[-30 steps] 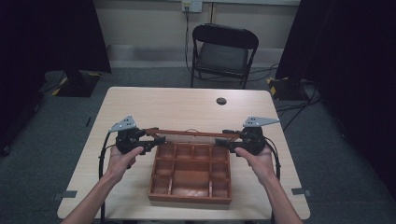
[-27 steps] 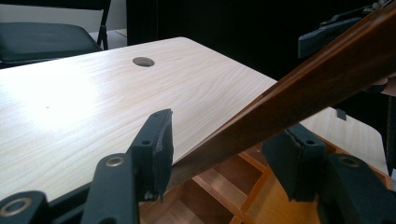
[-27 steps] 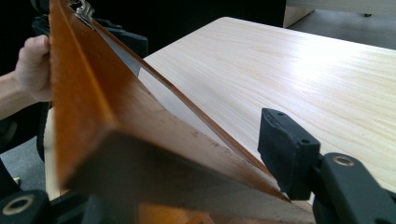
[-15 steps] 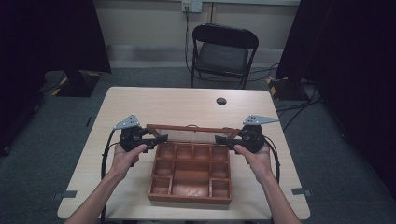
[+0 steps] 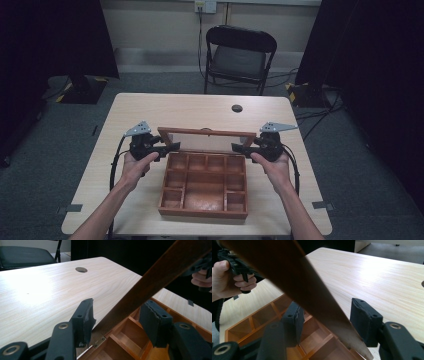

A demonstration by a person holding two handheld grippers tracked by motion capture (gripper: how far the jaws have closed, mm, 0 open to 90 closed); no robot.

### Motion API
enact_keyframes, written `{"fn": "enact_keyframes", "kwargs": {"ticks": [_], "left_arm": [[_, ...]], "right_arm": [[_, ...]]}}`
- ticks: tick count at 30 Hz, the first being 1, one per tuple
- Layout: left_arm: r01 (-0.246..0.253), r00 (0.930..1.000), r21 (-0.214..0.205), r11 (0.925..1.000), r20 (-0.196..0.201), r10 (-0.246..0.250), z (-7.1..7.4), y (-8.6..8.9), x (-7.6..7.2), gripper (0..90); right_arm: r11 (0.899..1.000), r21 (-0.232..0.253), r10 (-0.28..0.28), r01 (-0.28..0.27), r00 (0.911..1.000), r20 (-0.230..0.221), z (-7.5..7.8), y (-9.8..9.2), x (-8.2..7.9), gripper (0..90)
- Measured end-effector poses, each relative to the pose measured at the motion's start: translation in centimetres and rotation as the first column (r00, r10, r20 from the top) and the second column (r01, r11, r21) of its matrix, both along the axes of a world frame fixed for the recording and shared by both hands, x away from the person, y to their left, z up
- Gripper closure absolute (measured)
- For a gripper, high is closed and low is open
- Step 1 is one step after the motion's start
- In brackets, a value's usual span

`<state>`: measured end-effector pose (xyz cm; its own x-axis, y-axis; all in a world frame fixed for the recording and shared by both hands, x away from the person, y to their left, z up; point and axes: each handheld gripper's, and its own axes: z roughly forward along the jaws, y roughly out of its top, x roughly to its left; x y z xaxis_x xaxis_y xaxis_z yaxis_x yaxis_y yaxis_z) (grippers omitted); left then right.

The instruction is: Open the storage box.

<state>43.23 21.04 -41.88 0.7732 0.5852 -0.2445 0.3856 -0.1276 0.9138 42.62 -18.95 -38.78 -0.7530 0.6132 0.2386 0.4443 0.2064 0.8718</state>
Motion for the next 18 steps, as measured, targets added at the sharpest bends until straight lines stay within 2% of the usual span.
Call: {"fn": "enact_keyframes", "kwargs": {"ticks": [9,12,18], "left_arm": [[-0.002,1.0000,0.003,1.0000,-0.008,0.002,-0.1,0.1,0.5,47.4],[-0.001,0.9998,0.009,1.0000,-0.022,0.001,0.0,0.1,0.6,47.6],[0.004,0.9998,0.010,0.9999,-0.021,-0.004,0.0,0.1,0.8,48.6]], "right_arm": [[1.000,0.009,-0.009,0.009,0.9999,-0.008,-0.6,-0.1,0.6,45.1],[1.000,0.016,-0.011,0.011,0.9999,-0.007,-0.7,0.0,0.8,44.4],[1.000,0.015,-0.010,0.010,0.9999,-0.005,-1.1,0.0,1.1,45.4]]}}
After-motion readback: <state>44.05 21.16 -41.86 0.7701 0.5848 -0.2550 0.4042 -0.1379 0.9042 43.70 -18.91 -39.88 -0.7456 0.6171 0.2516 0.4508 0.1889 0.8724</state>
